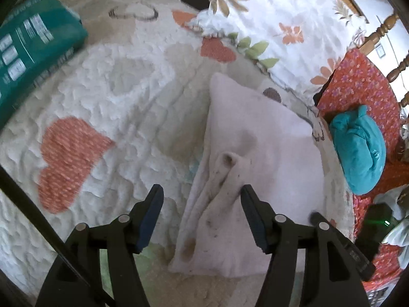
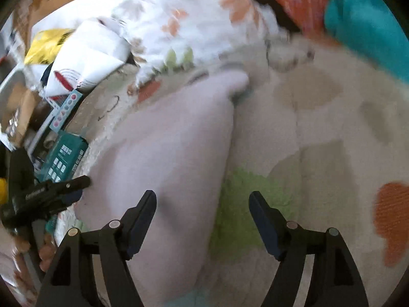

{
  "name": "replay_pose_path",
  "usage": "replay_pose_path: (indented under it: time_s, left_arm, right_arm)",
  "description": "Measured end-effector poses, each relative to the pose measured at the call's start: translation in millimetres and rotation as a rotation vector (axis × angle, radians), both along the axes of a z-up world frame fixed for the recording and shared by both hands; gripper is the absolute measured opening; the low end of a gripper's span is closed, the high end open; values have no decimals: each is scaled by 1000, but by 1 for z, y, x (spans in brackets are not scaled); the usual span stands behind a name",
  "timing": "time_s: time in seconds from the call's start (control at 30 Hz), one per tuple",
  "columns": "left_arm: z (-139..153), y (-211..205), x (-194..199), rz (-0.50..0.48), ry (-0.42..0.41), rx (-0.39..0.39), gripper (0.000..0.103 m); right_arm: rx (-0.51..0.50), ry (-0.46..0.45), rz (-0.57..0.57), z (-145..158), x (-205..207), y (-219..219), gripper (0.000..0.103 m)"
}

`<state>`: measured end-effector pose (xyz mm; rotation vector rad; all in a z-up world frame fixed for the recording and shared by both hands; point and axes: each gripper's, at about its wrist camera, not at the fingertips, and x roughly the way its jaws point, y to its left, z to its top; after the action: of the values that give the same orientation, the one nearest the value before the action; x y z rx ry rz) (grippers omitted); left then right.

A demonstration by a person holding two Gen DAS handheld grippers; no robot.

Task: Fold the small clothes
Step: 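Pull both open grippers back from the folded cardigan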

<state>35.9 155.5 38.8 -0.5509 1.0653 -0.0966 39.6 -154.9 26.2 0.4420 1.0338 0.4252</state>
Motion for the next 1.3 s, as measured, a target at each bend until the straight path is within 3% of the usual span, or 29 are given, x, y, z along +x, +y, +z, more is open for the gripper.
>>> replay_pose_path:
  time_s: [0.07, 0.1, 0.13, 0.2, 0.37, 0.43, 0.57, 0.67, 0.7, 0.77, 0.83, 0.93, 1.13, 1.3]
  left_arm:
    - [-16, -2, 7, -10, 65, -37, 63]
    - [-18, -3, 7, -1, 63, -37, 63]
    - [-15, -5, 7, 4, 54, -23, 64]
    - [-14, -9, 8, -5, 59, 0, 65]
    - [-13, -15, 9, -2, 65, 14, 73]
    - [-11, -17, 7, -2, 66, 23, 73]
    - [0, -18, -10, -1, 24, 70, 74]
    - [29, -23, -36, 48, -114, 226, 74]
    - [45, -29, -48, 66, -196, 315, 74]
    - [68, -37, -70, 100, -310, 423, 85]
    - [85, -41, -94, 164, -415, 489, 96]
    - [101, -47, -129, 221, -523, 533, 100]
    - [105, -75, -154, 148, -547, 652, 101]
    - [92, -100, -159, -3, -554, 616, 101]
  right_arm:
    - [66, -16, 11, -4, 7, 5, 73]
    - [98, 5, 28, -6, 9, 8, 51]
    - [113, 21, 28, -7, 11, 10, 42]
    - [133, 16, 9, -6, 8, 6, 37]
    - [112, 14, -52, -7, -8, -11, 41]
    - [55, -10, -78, 2, -16, -17, 47]
    - [-87, -71, -92, 25, -44, -23, 49]
    - [-197, -125, -82, 38, -74, -27, 49]
    - [-232, -141, -79, 41, -86, -28, 49]
    - [-277, -176, -86, 48, -109, -33, 51]
    - [-304, -209, -104, 54, -128, -38, 59]
    - [-334, -240, -132, 60, -147, -44, 61]
    - [-322, -234, -181, 60, -166, -57, 61]
    - [-335, -237, -175, 59, -171, -52, 62]
